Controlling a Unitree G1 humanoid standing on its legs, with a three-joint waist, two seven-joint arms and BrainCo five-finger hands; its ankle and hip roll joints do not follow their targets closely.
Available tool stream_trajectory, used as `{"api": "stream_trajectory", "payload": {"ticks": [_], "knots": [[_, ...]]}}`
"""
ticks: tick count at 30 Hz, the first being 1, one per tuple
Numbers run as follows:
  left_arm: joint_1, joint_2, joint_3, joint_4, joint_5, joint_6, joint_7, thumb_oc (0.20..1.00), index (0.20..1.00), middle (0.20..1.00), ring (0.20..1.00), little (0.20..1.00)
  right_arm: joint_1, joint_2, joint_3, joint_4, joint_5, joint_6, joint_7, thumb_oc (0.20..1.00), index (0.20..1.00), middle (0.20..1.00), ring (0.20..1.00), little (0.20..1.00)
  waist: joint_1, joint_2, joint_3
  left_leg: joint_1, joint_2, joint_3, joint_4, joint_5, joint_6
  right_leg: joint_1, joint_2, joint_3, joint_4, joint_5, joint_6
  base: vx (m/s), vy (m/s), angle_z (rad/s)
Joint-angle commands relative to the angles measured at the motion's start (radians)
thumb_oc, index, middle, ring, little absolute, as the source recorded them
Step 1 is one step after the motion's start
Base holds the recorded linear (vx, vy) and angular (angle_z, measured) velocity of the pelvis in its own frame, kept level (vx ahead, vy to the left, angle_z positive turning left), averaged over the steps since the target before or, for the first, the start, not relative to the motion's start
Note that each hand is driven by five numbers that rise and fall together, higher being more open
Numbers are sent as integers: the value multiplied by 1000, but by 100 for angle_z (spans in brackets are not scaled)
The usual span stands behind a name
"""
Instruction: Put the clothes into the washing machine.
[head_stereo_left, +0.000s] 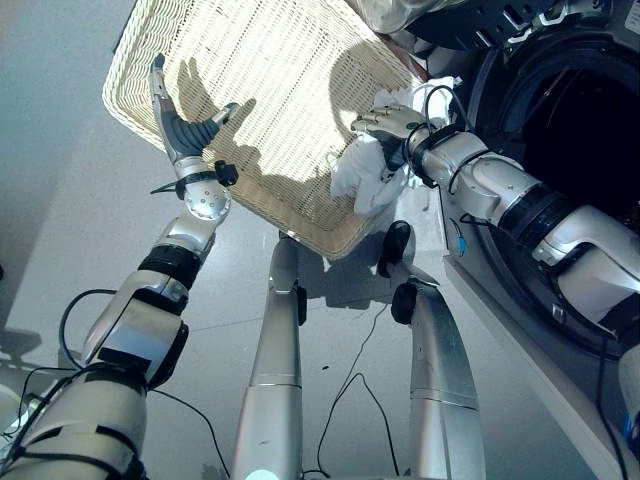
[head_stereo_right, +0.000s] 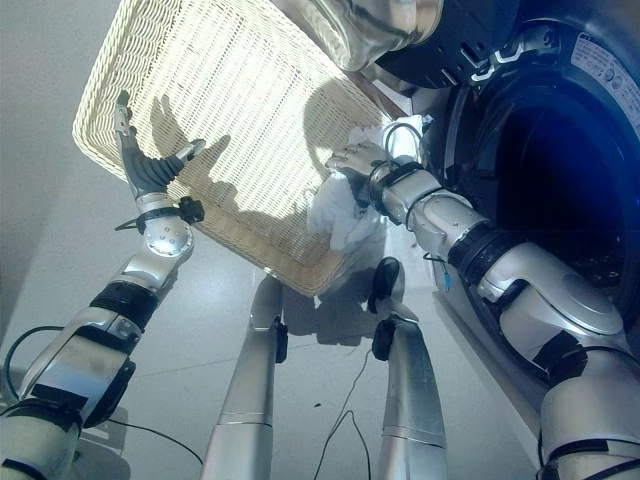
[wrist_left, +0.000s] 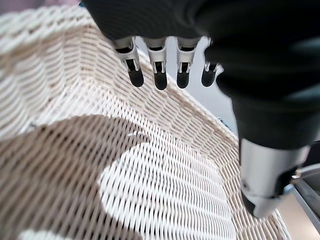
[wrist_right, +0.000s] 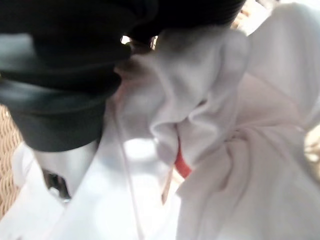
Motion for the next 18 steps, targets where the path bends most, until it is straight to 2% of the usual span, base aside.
{"api": "stream_trajectory", "payload": {"ticks": [1,7,8,9,10,15,18], "knots": [[-5,20,71,-2,-4,-21,18,1000,1000,1000,1000,1000,106,-51,24,-50,9,-14,103,1000,1000,1000,1000,1000,-17,-64,-15,21,-111,105,128,-142,78,78,90,-18,-311,251,101,0,0,0],[9,33,85,-8,-11,-25,3,1000,1000,1000,1000,1000,110,-72,24,-88,-27,-6,208,1000,1000,1000,1000,1000,-20,-70,-15,28,-107,105,129,-144,74,85,91,-17,-312,248,100,3,6,-2],[9,34,86,-8,-11,-26,1,1000,1000,1000,1000,1000,110,-71,24,-87,-26,-4,214,846,846,846,846,846,-19,-70,-15,29,-107,105,127,-144,74,86,90,-17,-313,248,100,0,0,0],[10,32,87,-4,-12,-29,-1,1000,1000,1000,1000,1000,111,-65,24,-85,-37,-5,236,410,410,410,410,410,-19,-69,-15,30,-108,105,128,-144,74,86,91,-16,-313,248,99,0,0,0],[11,29,89,-3,-10,-30,-1,1000,1000,1000,1000,1000,109,-64,25,-86,-40,-4,248,200,200,200,200,200,-20,-69,-15,30,-107,105,128,-144,73,86,90,-15,-314,248,99,0,0,0],[17,22,92,-2,-11,-34,0,1000,1000,1000,1000,1000,113,-43,22,-82,-96,5,312,200,200,200,200,200,-19,-61,-15,26,-110,107,132,-143,73,80,89,-14,-310,248,97,0,0,0],[16,19,95,2,-15,-35,-2,1000,1000,1000,1000,1000,111,-35,21,-78,-119,6,318,200,200,200,200,200,-19,-60,-15,31,-110,108,131,-143,73,84,89,-13,-313,248,96,0,0,0]]}}
